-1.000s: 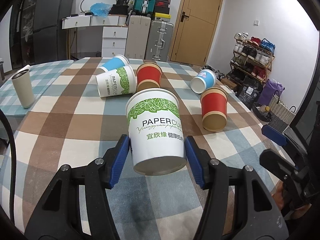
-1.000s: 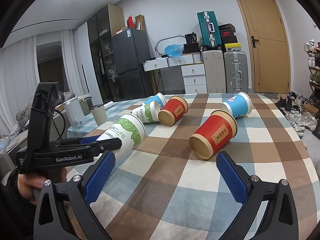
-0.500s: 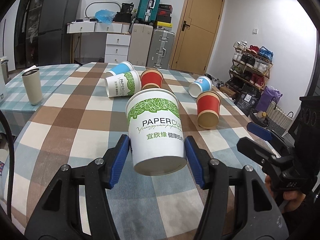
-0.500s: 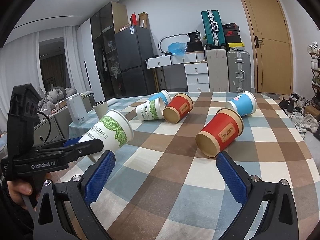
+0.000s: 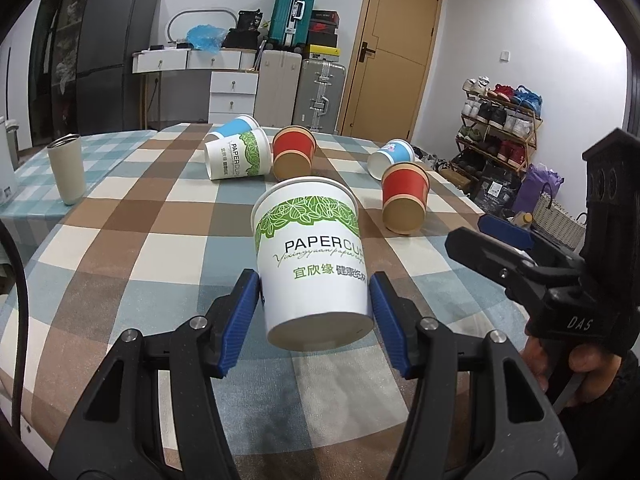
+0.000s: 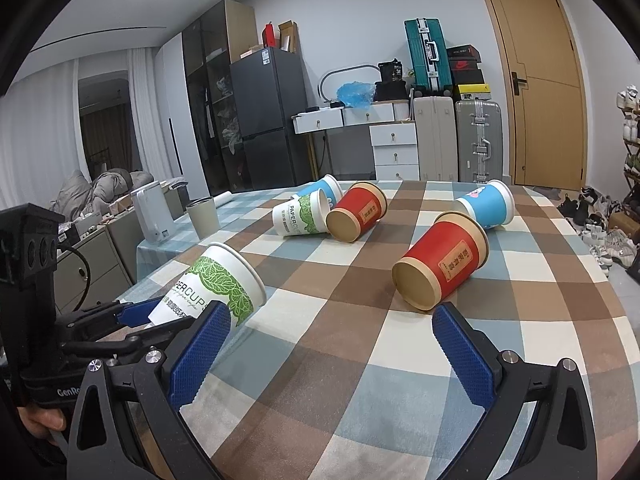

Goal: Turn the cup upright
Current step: 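Close the left gripper around the white cup's body and hold it, then open the left gripper and release the white cup on the table, then move the right gripper to the white cup and close on its body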

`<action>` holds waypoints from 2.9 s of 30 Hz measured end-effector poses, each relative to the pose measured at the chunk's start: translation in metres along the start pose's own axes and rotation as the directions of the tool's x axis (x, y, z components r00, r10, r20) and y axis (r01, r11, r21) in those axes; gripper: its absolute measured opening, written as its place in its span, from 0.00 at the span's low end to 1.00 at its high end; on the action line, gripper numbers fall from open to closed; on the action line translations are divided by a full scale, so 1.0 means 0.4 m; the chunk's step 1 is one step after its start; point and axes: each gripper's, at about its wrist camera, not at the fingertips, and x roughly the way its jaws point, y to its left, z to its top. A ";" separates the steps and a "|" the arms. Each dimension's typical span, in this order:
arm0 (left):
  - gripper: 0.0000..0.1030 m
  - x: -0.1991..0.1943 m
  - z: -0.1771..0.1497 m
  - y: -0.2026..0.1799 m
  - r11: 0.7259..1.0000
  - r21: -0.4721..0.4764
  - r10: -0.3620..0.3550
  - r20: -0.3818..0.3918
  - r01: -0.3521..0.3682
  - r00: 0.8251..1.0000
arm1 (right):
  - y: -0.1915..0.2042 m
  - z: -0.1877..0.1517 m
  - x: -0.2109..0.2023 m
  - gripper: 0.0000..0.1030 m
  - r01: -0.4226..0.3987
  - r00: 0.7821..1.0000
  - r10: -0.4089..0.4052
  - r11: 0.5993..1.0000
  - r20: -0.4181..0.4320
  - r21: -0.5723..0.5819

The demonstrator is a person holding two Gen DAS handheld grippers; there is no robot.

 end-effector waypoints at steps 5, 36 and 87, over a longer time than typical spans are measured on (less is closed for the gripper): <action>0.53 0.021 -0.005 0.003 1.000 -0.007 0.003 -0.018 -0.003 1.000 | -0.001 -0.002 0.001 1.00 0.010 1.000 -0.010 1.000 -0.002 0.007; 0.83 0.061 -0.007 0.018 1.000 0.021 0.025 -0.054 -0.024 0.998 | 0.003 -0.010 -0.003 1.00 0.050 0.999 -0.050 0.999 -0.012 0.001; 0.99 -0.010 0.034 0.201 0.993 -0.020 0.118 0.058 -0.117 0.991 | 0.098 0.056 0.246 1.00 -0.110 0.890 0.196 0.968 -0.412 0.224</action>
